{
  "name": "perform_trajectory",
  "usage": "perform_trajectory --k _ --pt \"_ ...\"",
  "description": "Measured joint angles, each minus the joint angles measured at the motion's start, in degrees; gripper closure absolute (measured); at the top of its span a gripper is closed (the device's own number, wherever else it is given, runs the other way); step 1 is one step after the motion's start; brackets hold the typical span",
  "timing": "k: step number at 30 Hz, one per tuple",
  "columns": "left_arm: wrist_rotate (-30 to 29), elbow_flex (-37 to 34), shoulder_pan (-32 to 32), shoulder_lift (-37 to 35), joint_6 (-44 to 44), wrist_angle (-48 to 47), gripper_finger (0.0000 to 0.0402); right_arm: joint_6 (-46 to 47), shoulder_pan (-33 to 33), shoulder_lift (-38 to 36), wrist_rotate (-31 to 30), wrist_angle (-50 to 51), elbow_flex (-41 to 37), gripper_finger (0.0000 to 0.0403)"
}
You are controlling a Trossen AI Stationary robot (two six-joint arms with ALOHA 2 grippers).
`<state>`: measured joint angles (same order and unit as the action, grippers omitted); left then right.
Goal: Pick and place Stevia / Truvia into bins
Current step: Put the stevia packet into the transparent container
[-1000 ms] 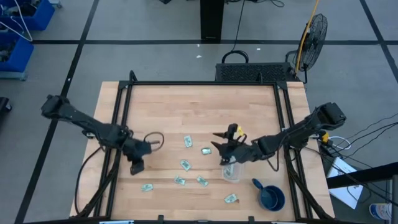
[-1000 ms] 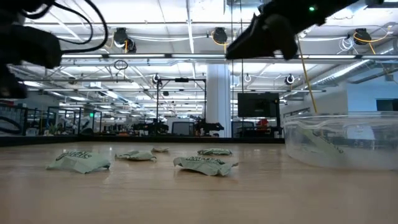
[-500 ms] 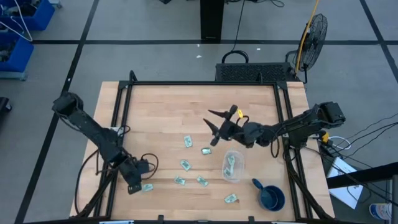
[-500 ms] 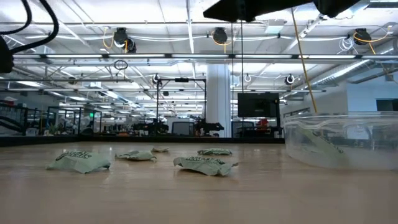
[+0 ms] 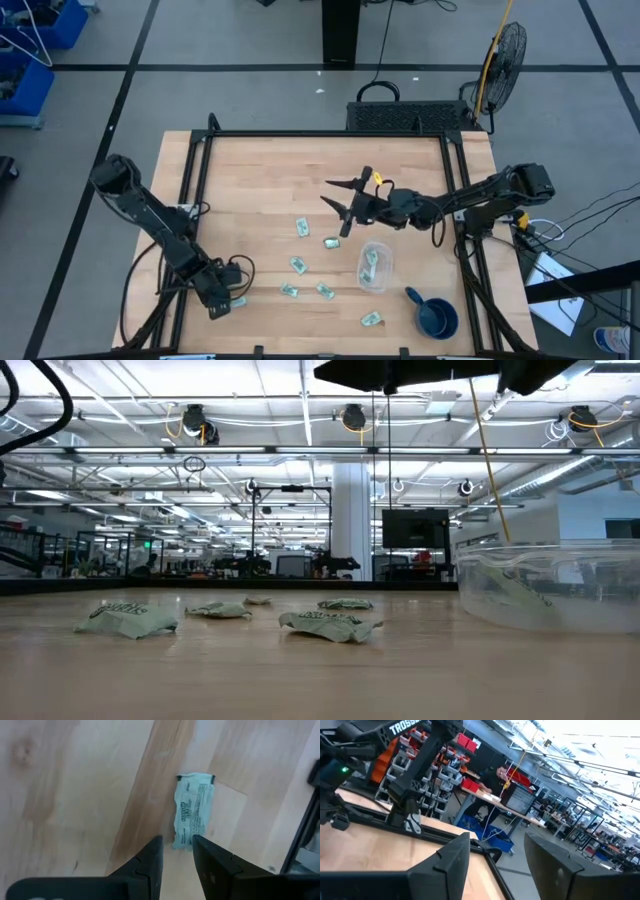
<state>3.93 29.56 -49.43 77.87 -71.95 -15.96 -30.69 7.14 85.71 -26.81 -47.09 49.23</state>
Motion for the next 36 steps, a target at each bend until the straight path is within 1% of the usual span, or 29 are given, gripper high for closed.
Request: perform_trajectory --k 5,7,9,12,13,17,19,20,22,23,25,28,31,33,35,36 --pt "-0.07 0.13 0.0 1.14 2.0 0.06 0.0288 2.15 0.02 0.0 0.0 1.0 -0.02 0.0222" --pt "0.08 0.1 0.0 1.09 3.41 -0.01 0.0299 2.95 0.02 0.0 0.0 1.05 -0.01 0.0222" --pt "0.03 0.07 0.02 1.09 5.11 -0.17 0.0323 3.0 0.02 0.0 -0.01 1.58 -0.01 0.0222" --pt "0.07 0.0 0.42 1.09 7.31 -0.62 0.0378 3.33 0.02 0.0 -0.02 2.38 0.0 0.0222" --pt "0.27 -0.02 0.7 1.09 7.67 -0.51 0.0389 3.66 0.02 0.0 -0.02 2.46 0.0 0.0222" --pt "0.41 -0.02 2.12 0.78 11.6 0.92 0.0391 6.62 0.11 0.0 0.1 2.79 0.0 0.0222" --pt "-2.55 0.81 3.85 0.35 15.92 0.65 0.0396 6.69 0.98 0.0 -0.09 3.55 0.0 0.0222" --pt "-3.88 1.51 5.12 -0.18 18.26 0.65 0.0397 5.28 1.76 0.0 -0.78 3.86 0.0 0.0222" --pt "-6.24 3.49 8.15 -0.93 23.55 1.0 0.0395 1.22 4.41 0.0 -5.68 3.97 0.0 0.0222" --pt "-6.55 4.59 9.93 -1.08 26.57 0.86 0.0393 -0.71 5.88 0.0 -9.79 3.91 0.01 0.0222" --pt "-6.57 7.53 13.94 -1.02 34.18 -0.84 0.0394 -3.8 9.25 0.0 -19.79 4.89 0.63 0.0222" --pt "-6.53 12.71 20.23 -0.95 48.28 -3.37 0.0398 -4.77 14.43 0.0 -36.09 8.06 2.4 0.0222" --pt "-6.3 17.04 27.21 -0.34 60.4 -3.97 0.0389 -4.9 19.67 0.0 -49.27 8.72 3.85 0.0222" --pt "-5.61 20.12 31.76 0.66 66.85 -3.33 0.0385 -4.68 22.58 -0.04 -55.3 8.23 4.04 0.0222" --pt "-3.62 22.63 35.54 2.99 72.54 0.43 0.0387 -4.62 24.78 -0.01 -61.04 6.97 4.04 0.0222" --pt "-2.09 23.87 37.09 4.69 75.27 2.43 0.0392 -4.73 25.68 0.0 -62.92 5.93 4.04 0.0222"
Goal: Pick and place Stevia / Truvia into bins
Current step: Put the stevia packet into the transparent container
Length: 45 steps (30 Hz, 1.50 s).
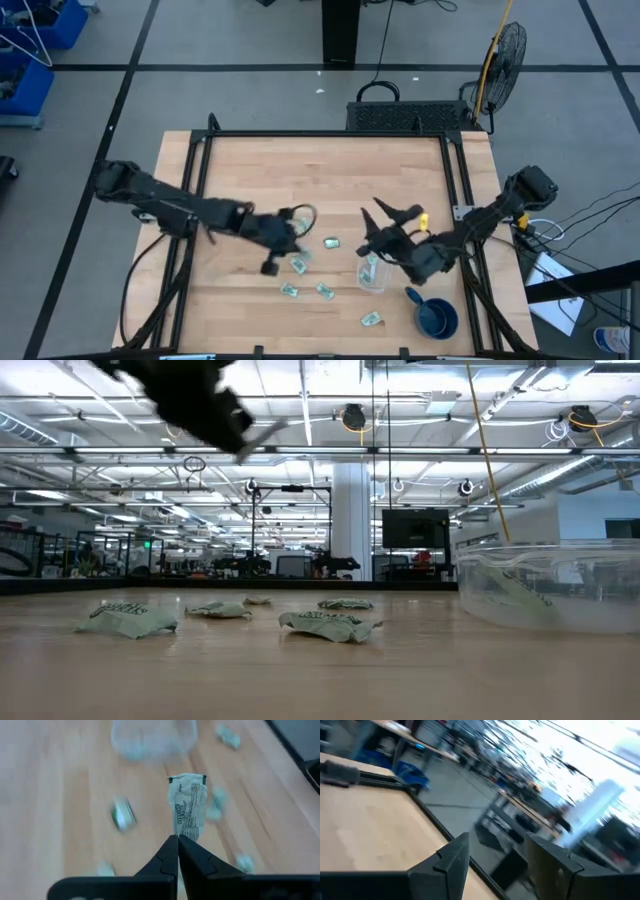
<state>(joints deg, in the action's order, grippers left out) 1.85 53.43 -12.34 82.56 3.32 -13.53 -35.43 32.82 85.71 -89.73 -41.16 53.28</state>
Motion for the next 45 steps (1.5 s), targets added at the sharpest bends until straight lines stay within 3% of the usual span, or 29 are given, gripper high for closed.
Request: perform_trajectory --k 3,6,13,20,23,28,29,33,37,39,42,45 --pt "5.73 4.76 3.12 6.96 7.0 6.67 0.0396 0.77 2.31 -0.87 0.85 -1.39 -0.74 0.0222" --pt "9.67 11.09 4.42 14.85 9.89 7.49 0.0383 1.1 3.71 -1.0 -0.16 -1.51 -0.89 0.0222" --pt "10.1 26.7 4.65 31.74 10.42 7.72 0.0373 2.97 8.4 -6.58 1.69 -1.69 -5.79 0.0222" --pt "10.12 37.49 4.24 40.29 9.05 7.41 0.0397 8.93 12.37 -16.37 13.28 -2.26 -14.38 0.0222" --pt "7.44 38.24 4.53 40.35 10.8 2.7 0.0392 9.51 12.42 -19.87 13.47 -1.9 -18.62 0.0222" --pt "-4.35 38.4 4.68 36.49 14.38 -10.86 0.0356 14.47 12.1 -24.94 15.95 -1.68 -24.21 0.0222" --pt "-6.07 38.42 4.66 35.4 14.44 -14.09 0.0348 15.56 11.91 -26.0 18.3 -1.55 -24.67 0.0222" --pt "-9.54 38.4 4.67 32.11 14.54 -26.61 0.0325 22.47 8.45 -27.99 37.9 5.02 -24.69 0.0222" --pt "-11.15 38.38 5.73 27.14 12.34 -43.38 0.0321 32.21 0.71 -25.6 46.71 16.87 -20.85 0.0222" --pt "-11.34 38.19 6.81 24.13 8.44 -50.61 0.0326 37.5 -3.55 -22.31 54.11 24.58 -17.07 0.0222" --pt "-12.6 36.26 8.05 18.23 4.13 -53.81 0.0336 38.56 -7.16 -14.71 65.91 30.22 -10.14 0.0222" --pt "-15.42 33.11 8.62 11.34 3.99 -54.1 0.0347 33.94 -5.91 -7.2 70.56 39.73 -1.2 0.0222"
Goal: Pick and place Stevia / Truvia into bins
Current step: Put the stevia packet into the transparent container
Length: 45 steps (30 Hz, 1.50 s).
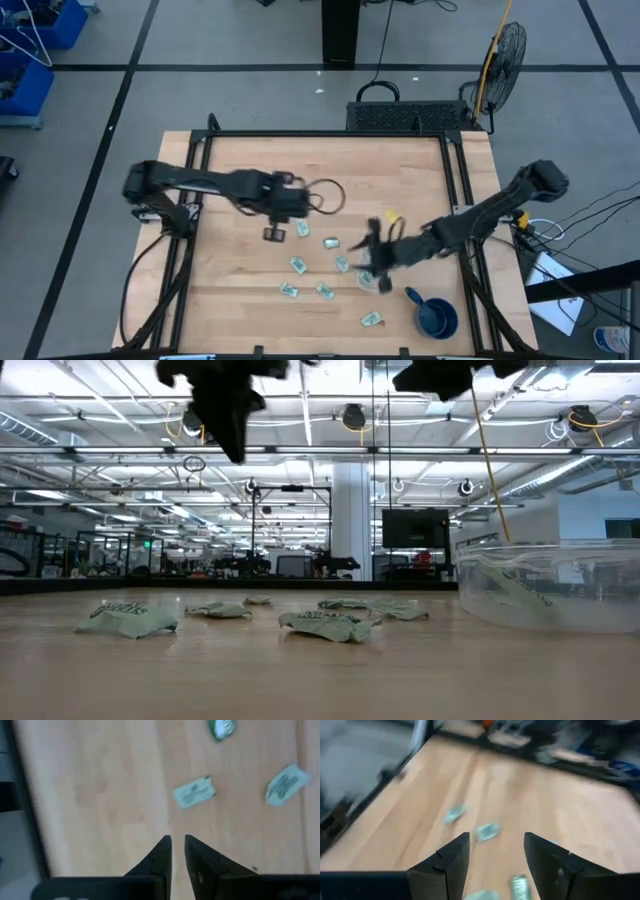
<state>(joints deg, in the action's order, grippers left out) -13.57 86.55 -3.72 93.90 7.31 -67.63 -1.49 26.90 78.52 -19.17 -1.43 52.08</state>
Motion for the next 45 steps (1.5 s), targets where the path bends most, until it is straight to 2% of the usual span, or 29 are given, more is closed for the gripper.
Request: perform_trajectory --k 3,6,9,12,18,25,30,35,39,42,45 --pt "-2.27 -3.03 1.04 -6.62 0.0 0.16 0.0355 -0.67 2.78 5.51 0.44 17.56 9.74 0.0222" --pt "-3.16 -5.62 2.25 -13.19 -0.64 0.18 0.0361 9.08 4.57 9.63 6.62 27.96 17.14 0.0222" --pt "-3.03 -8.61 3.15 -18.88 -2.8 0.89 0.0362 16.4 6.1 14.07 14.96 27.54 20.73 0.0222" --pt "-3.11 -11.54 3.81 -23.59 -4.65 2.52 0.036 19.82 7.9 18.75 19.21 26.05 22.09 0.0222" --pt "-2.98 -15.79 3.8 -29.09 -7.75 4.88 0.036 26.22 10.7 25.85 19.46 26.0 22.16 0.0222" --pt "-2.87 -16.33 3.62 -29.94 -11.22 4.97 0.036 26.27 13.36 30.76 15.16 26.55 22.18 0.0222" --pt "-0.9 -16.33 3.65 -28.67 -15.43 4.97 0.036 26.85 14.49 33.27 14.76 27.0 22.18 0.0222" --pt "1.12 -16.33 3.63 -26.49 -12.25 4.93 0.036 27.36 14.46 34.04 14.81 28.98 22.18 0.0222" --pt "0.25 -16.33 3.6 -24.15 -10.81 4.93 0.036 26.49 14.3 34.04 14.73 29.29 22.22 0.0223" --pt "-0.34 -16.33 3.65 -22.45 -10.38 4.86 0.036 26.32 13.99 33.98 15.1 28.37 21.42 0.0235" --pt "-0.43 -16.33 3.65 -21.22 -10.23 4.86 0.036 26.34 13.6 33.73 16.68 26.17 19.66 0.0266"
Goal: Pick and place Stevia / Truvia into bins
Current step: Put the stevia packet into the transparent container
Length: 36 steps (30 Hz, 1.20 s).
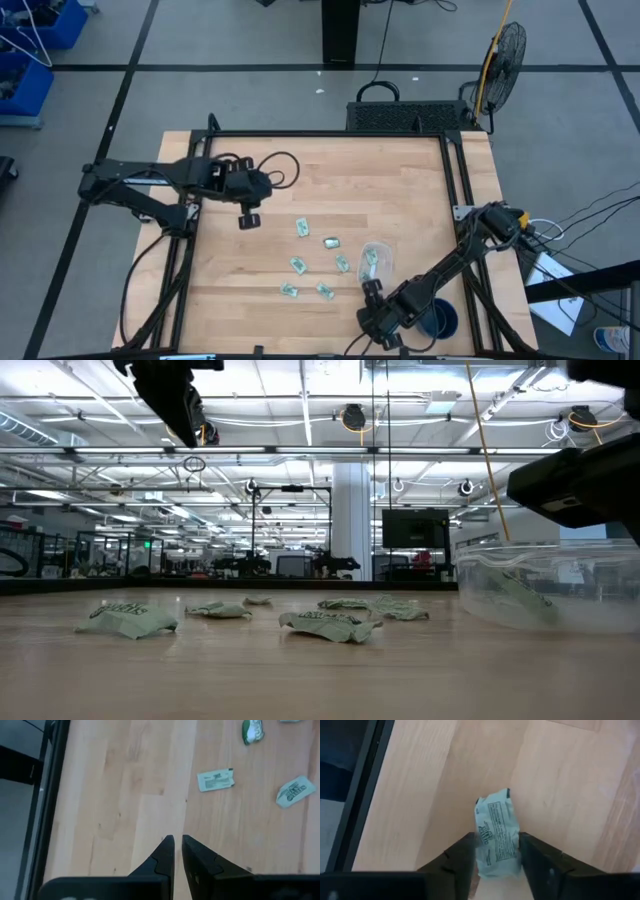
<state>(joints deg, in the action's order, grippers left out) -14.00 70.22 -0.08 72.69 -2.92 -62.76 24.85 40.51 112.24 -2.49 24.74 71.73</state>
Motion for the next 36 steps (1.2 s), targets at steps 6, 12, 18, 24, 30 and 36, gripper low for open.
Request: perform_trajectory --k 6,12,18,24,30,36 --pt "-0.05 0.0 0.0 0.37 3.07 -0.05 0.036 0.62 -1.28 -1.33 0.86 0.03 -0.46 0.0338" --pt "-1.67 0.0 0.0 0.37 3.34 -0.07 0.036 -2.9 -3.47 -11.59 -5.11 1.82 -0.49 0.0365" --pt "-2.62 0.0 0.09 0.39 4.56 -0.07 0.036 -1.76 -5.99 -23.32 -18.03 16.75 -0.48 0.0344" --pt "-2.64 0.0 0.09 0.39 6.62 -0.05 0.036 -1.85 -11.69 -21.85 -13.88 19.9 -3.82 0.0296" --pt "-2.67 0.0 0.11 0.39 6.39 0.8 0.036 -7.74 -17.35 -18.39 -9.74 20.14 -7.11 0.0274" --pt "-2.62 0.0 0.11 0.39 5.95 0.1 0.036 -15.96 -20.34 -20.95 -14.05 17.2 -5.34 0.0273"
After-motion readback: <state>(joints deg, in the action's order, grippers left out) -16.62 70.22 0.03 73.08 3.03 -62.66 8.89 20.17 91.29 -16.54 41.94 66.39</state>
